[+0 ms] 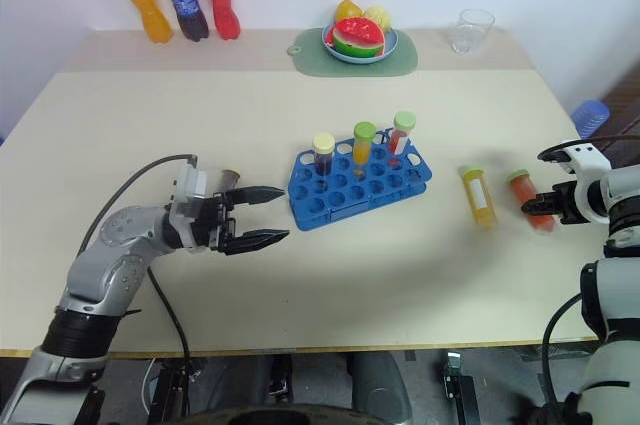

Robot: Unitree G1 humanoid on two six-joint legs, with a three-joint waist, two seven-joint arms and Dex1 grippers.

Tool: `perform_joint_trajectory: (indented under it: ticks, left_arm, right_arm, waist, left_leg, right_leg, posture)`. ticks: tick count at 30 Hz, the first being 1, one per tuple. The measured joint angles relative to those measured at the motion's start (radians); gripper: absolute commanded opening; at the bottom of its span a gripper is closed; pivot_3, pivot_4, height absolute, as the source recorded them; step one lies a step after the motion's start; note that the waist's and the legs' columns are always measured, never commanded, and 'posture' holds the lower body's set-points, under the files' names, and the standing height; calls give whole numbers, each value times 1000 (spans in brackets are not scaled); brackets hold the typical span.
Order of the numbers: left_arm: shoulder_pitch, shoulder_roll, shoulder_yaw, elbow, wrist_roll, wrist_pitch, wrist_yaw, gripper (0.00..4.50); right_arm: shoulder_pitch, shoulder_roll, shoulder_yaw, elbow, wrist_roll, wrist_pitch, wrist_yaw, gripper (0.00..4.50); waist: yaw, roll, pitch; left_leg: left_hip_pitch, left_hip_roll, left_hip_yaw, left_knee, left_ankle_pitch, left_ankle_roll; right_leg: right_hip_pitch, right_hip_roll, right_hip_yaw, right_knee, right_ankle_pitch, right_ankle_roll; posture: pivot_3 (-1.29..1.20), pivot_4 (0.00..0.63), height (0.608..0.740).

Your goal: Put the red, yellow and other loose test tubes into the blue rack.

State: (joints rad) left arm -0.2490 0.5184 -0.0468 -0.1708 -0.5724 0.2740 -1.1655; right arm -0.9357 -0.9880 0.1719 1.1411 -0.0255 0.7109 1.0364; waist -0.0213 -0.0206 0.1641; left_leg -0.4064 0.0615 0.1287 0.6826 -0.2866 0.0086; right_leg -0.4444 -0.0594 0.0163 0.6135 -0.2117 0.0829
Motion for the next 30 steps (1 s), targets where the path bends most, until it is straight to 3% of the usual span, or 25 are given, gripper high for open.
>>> perform_joint_trajectory:
  ticks: [4, 7, 10, 15, 18, 23, 30]
  left_arm:
    - [0, 0, 0, 0, -2, 0, 7, 3661]
    - [-1, -1, 2, 0, -2, -4, 15, 3661]
    - [0, -4, 8, 2, -2, -8, 23, 3661]
    - [-16, -12, 10, 30, 1, -20, 25, 3661]
    - [-64, -28, 4, 72, 8, -27, 12, 3661]
    - [-120, -34, 0, 135, 16, -32, -21, 3661]
    - [-140, -43, 1, 169, 17, -40, -42, 3661]
  right_arm:
    - [32, -2, -44, -26, 6, -59, -27, 776]
    - [144, -6, -175, -176, 75, -143, -74, 776]
    - [414, 59, -466, -579, 212, -205, -170, 776]
    - [706, 307, -664, -1069, 274, -346, -382, 776]
    - [799, 490, -658, -1232, 273, -468, -502, 776]
    - [796, 708, -532, -1243, 173, -759, -660, 776]
    - [727, 807, -405, -1113, 108, -997, -743, 776]
  waist:
    - [0, 0, 0]
    - [3, 2, 1]
    - [12, 2, 0]
    - [10, 3, 0]
    - [4, 4, 0]
    - [-4, 5, 0]
    - [4, 5, 0]
  left_leg:
    - [0, 0, 1, 1, 0, 0]
    - [0, -1, 1, 0, 0, 0]
    - [-1, 0, -2, -1, 0, 0]
    - [0, 1, -2, 0, 0, -1]
    - [1, 1, -1, 0, 1, -1]
    - [2, 1, -1, 0, 1, -1]
    - [1, 1, -1, 0, 1, -1]
  right_leg:
    - [0, -1, 0, 0, 0, 0]
    - [0, -1, 0, 0, 0, 0]
    - [0, 1, -1, 1, 0, 2]
    - [0, 2, -1, 2, 0, 2]
    - [1, 2, 0, 2, 0, 2]
    - [1, 2, 0, 3, 0, 1]
    - [1, 2, 0, 3, 0, 1]
  posture:
    - [0, 150, 740]
    - [0, 150, 740]
    - [0, 150, 740]
    - [0, 150, 740]
    - [0, 150, 740]
    - [0, 150, 740]
    - [0, 150, 740]
